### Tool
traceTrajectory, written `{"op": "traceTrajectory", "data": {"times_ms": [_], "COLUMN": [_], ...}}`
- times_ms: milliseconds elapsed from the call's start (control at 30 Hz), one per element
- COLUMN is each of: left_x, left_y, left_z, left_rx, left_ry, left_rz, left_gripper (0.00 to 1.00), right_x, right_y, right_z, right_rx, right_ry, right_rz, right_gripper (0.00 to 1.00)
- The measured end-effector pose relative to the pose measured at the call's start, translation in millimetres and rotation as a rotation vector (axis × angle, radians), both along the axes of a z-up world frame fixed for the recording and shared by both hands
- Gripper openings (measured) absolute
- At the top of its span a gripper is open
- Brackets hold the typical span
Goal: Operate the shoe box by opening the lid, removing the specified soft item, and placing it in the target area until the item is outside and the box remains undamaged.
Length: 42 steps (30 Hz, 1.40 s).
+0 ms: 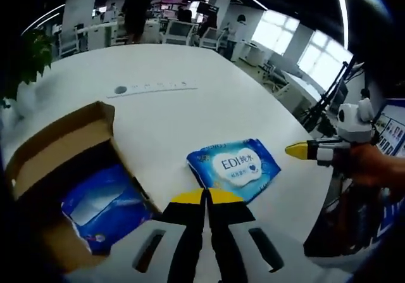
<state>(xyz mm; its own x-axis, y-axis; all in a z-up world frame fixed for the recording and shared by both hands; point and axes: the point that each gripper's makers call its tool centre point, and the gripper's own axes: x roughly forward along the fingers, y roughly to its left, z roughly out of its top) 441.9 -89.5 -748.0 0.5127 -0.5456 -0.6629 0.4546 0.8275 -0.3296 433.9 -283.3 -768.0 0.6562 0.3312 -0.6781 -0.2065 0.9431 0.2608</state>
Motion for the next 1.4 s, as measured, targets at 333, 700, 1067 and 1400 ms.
{"op": "traceTrajectory", "data": {"times_ms": [333, 700, 1067, 1400], "left_x": [-13.8, -25.4, -28.6, -30.8], "left_y": [29, 69, 111, 145], "left_z": [6.5, 11.1, 23.6, 30.6], "left_rx": [-0.032, -0.04, -0.058, -0.089], "left_ry": [-0.031, -0.048, -0.081, -0.093], "left_rz": [0.045, 0.103, 0.187, 0.276], "left_gripper": [0.0, 0.0, 0.0, 0.0], "right_x": [-20, -27, -25, -19], "right_y": [18, 43, 73, 104], "right_z": [-1.2, 2.5, 9.4, 16.8], "right_rx": [-0.004, 0.005, -0.002, -0.005], "right_ry": [-0.002, -0.005, -0.016, -0.031], "right_rz": [0.011, 0.028, 0.091, 0.167], "right_gripper": [0.0, 0.0, 0.0, 0.0]}}
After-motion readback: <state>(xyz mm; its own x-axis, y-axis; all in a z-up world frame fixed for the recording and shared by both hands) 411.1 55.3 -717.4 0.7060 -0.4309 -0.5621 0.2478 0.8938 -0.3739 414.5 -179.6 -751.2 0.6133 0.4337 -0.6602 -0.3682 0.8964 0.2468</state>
